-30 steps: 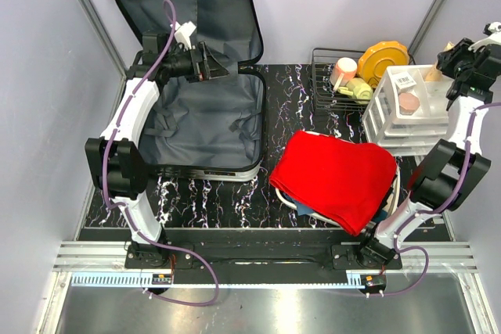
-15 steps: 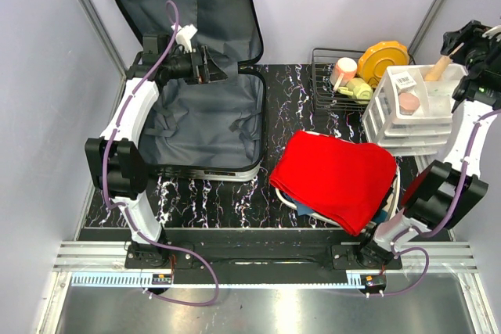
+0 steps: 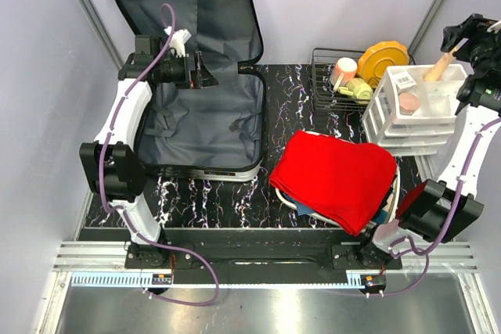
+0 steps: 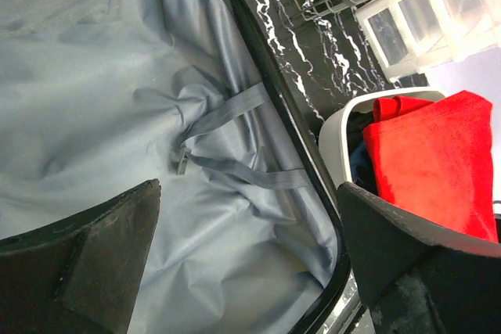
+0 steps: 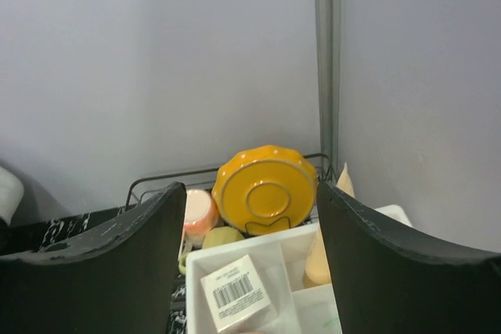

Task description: Open, take out, and arrange the luggage

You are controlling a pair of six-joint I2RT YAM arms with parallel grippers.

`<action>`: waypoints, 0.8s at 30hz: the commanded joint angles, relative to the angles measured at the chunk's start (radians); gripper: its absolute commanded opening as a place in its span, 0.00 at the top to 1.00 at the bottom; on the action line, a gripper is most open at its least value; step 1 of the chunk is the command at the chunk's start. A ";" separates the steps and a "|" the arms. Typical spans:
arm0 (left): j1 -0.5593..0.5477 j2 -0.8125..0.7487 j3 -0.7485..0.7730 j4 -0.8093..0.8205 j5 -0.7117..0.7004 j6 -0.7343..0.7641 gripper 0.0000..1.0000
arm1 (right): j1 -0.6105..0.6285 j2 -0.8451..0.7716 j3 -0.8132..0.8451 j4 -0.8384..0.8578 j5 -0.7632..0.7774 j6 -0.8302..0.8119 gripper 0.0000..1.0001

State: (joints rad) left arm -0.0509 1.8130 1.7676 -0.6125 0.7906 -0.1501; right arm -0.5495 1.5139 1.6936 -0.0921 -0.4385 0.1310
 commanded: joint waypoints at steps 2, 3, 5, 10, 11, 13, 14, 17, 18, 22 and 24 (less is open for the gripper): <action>0.008 -0.077 0.056 -0.113 -0.088 0.109 0.01 | 0.055 -0.060 0.058 -0.139 -0.065 -0.008 0.20; 0.008 -0.070 0.070 -0.140 -0.105 0.121 0.01 | 0.083 -0.064 0.054 -0.171 -0.068 -0.008 0.19; 0.011 -0.054 0.102 -0.206 -0.169 0.130 0.01 | 0.114 -0.073 0.038 -0.204 -0.088 -0.024 0.16; 0.036 -0.043 0.127 -0.279 -0.223 0.136 0.01 | 0.230 -0.086 -0.009 -0.274 -0.100 -0.042 0.12; 0.040 -0.047 0.122 -0.291 -0.240 0.142 0.01 | 0.255 -0.084 -0.020 -0.278 -0.101 -0.047 0.11; 0.042 -0.069 0.104 -0.294 -0.322 0.149 0.01 | 0.298 -0.075 -0.061 -0.291 -0.089 -0.062 0.10; 0.045 -0.078 0.080 -0.296 -0.347 0.187 0.01 | 0.348 -0.072 -0.078 -0.293 -0.089 -0.067 0.10; 0.048 -0.116 0.040 -0.312 -0.442 0.236 0.01 | 0.439 -0.066 -0.135 -0.297 -0.069 -0.091 0.07; 0.049 -0.125 0.029 -0.319 -0.461 0.248 0.01 | 0.463 -0.066 -0.147 -0.304 -0.068 -0.111 0.07; 0.048 -0.162 -0.031 -0.323 -0.479 0.273 0.01 | 0.566 -0.112 -0.248 -0.307 -0.014 -0.215 0.05; 0.048 -0.161 -0.051 -0.323 -0.501 0.264 0.01 | 0.603 -0.130 -0.281 -0.304 -0.002 -0.246 0.05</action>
State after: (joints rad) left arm -0.0048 1.7092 1.7473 -0.9417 0.3721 0.0799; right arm -0.0036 1.4559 1.4628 -0.4007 -0.4873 -0.0093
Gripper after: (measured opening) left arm 0.988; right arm 0.947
